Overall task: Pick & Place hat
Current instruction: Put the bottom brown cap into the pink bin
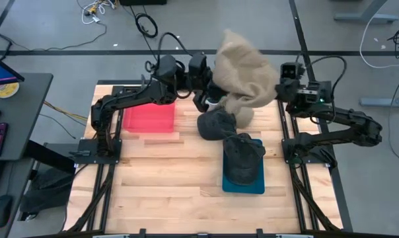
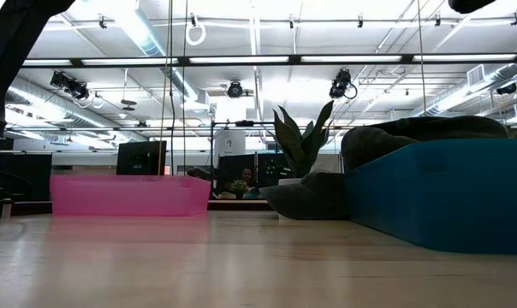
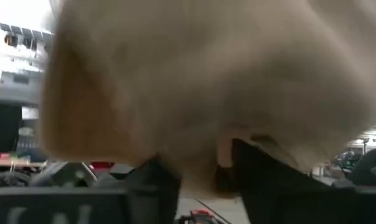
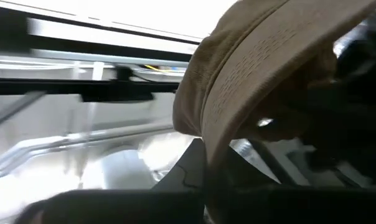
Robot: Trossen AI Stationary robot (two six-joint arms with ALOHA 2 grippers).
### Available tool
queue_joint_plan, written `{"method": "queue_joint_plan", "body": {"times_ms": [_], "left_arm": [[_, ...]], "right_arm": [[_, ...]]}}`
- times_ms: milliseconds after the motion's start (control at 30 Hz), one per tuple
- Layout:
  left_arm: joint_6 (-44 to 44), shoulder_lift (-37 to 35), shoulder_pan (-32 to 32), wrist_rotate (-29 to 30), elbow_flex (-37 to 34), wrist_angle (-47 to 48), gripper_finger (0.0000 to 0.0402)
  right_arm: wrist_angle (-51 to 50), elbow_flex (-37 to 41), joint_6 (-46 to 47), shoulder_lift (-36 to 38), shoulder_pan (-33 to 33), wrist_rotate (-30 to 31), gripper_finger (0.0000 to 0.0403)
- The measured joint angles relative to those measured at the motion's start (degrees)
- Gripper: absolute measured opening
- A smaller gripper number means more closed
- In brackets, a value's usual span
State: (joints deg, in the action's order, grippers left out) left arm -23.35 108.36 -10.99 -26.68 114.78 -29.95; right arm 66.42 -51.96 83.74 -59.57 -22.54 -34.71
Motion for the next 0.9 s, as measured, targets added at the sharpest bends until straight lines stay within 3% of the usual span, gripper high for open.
{"method": "queue_joint_plan", "body": {"times_ms": [133, 433, 533, 700, 900], "left_arm": [[-0.02, 0.02, 0.77, -0.13, 0.00, -0.15, 0.0226], [-0.42, -0.57, 1.34, -4.86, -0.02, -0.27, 0.0382], [-0.44, -0.57, 1.30, -7.42, -0.02, -0.22, 0.0395], [0.18, -0.57, 0.87, -8.33, -0.02, 2.01, 0.0379], [-6.47, -0.57, -2.47, -9.18, -0.02, 13.97, 0.0377]], "right_arm": [[-6.34, 0.01, -2.29, -0.06, -0.98, -1.56, 0.0005], [-5.62, 0.02, -1.21, 0.93, -3.31, -2.85, 0.0005], [-5.57, 0.02, -0.55, 1.35, -3.64, -2.65, 0.0005], [-5.52, 0.02, 0.86, 2.63, -5.10, -2.39, 0.0005], [-5.61, 0.02, 1.86, 4.14, -7.89, -2.53, 0.0005]]}}
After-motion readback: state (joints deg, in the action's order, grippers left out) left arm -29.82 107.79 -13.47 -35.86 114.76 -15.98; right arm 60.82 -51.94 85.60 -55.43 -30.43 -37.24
